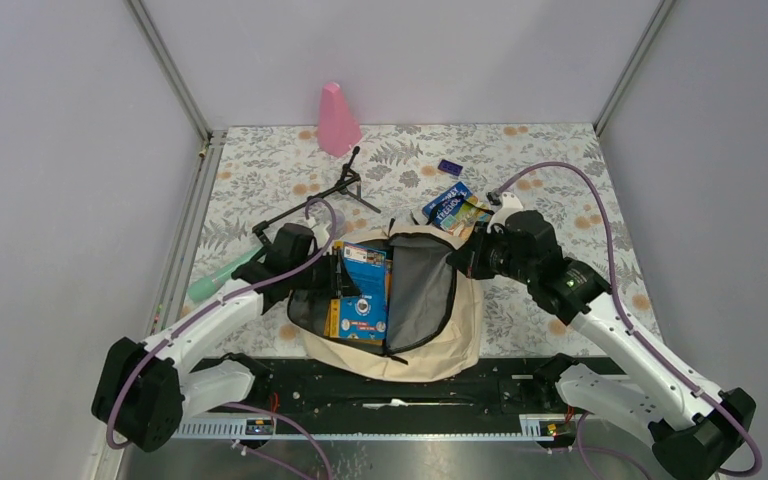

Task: Pack the student bag
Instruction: Place the book in the student bag, then pick up the book from the center of the board.

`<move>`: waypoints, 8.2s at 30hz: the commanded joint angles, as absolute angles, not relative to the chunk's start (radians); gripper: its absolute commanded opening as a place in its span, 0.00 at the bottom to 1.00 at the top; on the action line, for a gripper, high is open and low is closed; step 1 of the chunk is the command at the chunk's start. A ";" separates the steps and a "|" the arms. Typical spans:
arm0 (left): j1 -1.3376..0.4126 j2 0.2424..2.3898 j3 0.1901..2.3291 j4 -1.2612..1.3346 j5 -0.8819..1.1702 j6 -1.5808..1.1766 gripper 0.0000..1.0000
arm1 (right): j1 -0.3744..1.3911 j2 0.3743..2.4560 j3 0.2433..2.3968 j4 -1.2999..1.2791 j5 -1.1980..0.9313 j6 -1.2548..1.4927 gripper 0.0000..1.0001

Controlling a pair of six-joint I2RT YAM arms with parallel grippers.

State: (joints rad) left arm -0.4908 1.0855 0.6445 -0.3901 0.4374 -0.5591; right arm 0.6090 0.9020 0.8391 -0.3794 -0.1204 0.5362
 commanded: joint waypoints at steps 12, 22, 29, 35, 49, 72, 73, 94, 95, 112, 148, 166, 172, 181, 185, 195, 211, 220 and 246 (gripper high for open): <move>-0.596 1.333 0.596 0.149 0.498 -0.734 0.02 | 0.613 0.928 0.943 -0.290 -0.159 0.568 0.00; -0.680 1.437 0.636 0.197 0.397 -0.765 0.36 | 0.615 0.935 0.919 -0.277 -0.144 0.575 0.00; -0.679 1.253 0.688 -0.099 0.179 -0.637 0.89 | 0.615 0.914 0.899 -0.299 -0.096 0.560 0.10; -0.679 1.053 0.710 -0.261 0.058 -0.571 0.99 | 0.614 0.914 0.885 -0.328 -0.019 0.543 0.27; -0.523 0.808 0.816 -0.458 0.113 -0.456 0.99 | 0.507 0.943 0.882 -0.437 0.153 0.437 0.86; -0.331 0.846 0.845 -0.548 0.256 -0.264 0.99 | -0.135 1.673 1.125 -0.300 -0.224 0.410 0.63; -0.330 0.851 0.857 -0.555 0.246 -0.250 0.99 | -0.135 1.701 1.153 -0.309 -0.237 0.400 0.63; -0.269 0.887 0.848 -0.505 0.300 -0.207 0.99 | -0.092 2.020 1.451 -0.600 -0.297 0.196 0.63; -0.264 0.887 0.847 -0.505 0.301 -0.206 0.99 | -0.089 2.022 1.453 -0.600 -0.305 0.194 0.63; -0.233 0.887 0.828 -0.481 0.344 -0.233 0.99 | -0.013 2.008 1.489 -0.632 -0.320 -0.044 0.59; -0.227 0.878 0.794 -0.450 0.427 -0.265 0.99 | 0.041 1.852 1.334 -0.317 -0.419 0.229 0.07; -0.237 0.754 0.697 -0.191 0.587 -0.529 0.98 | 0.041 0.939 0.990 -0.282 -0.149 0.401 0.00; -0.269 0.672 0.593 0.117 0.563 -0.834 0.98 | 0.051 0.762 0.954 -0.223 -0.234 0.554 0.00; -0.514 0.747 0.556 0.460 0.357 -0.985 0.99 | 0.282 0.668 0.841 0.032 -0.159 0.827 0.00; -0.612 0.857 0.592 0.542 0.328 -0.986 0.99 | 0.381 0.671 0.781 0.156 -0.143 0.927 0.00; -0.747 1.056 0.620 0.689 0.264 -1.050 0.99 | 0.615 0.678 0.741 0.305 -0.034 0.983 0.00; -0.752 1.121 0.676 0.801 0.217 -1.063 0.83 | 0.697 0.664 0.707 0.373 -0.009 1.031 0.00; -0.753 1.165 0.707 0.859 0.257 -1.063 0.34 | 0.699 0.655 0.681 0.383 -0.015 1.043 0.00; -0.735 0.687 0.733 -0.193 0.006 -0.502 0.00 | 0.699 0.592 0.678 -0.384 0.236 0.701 0.96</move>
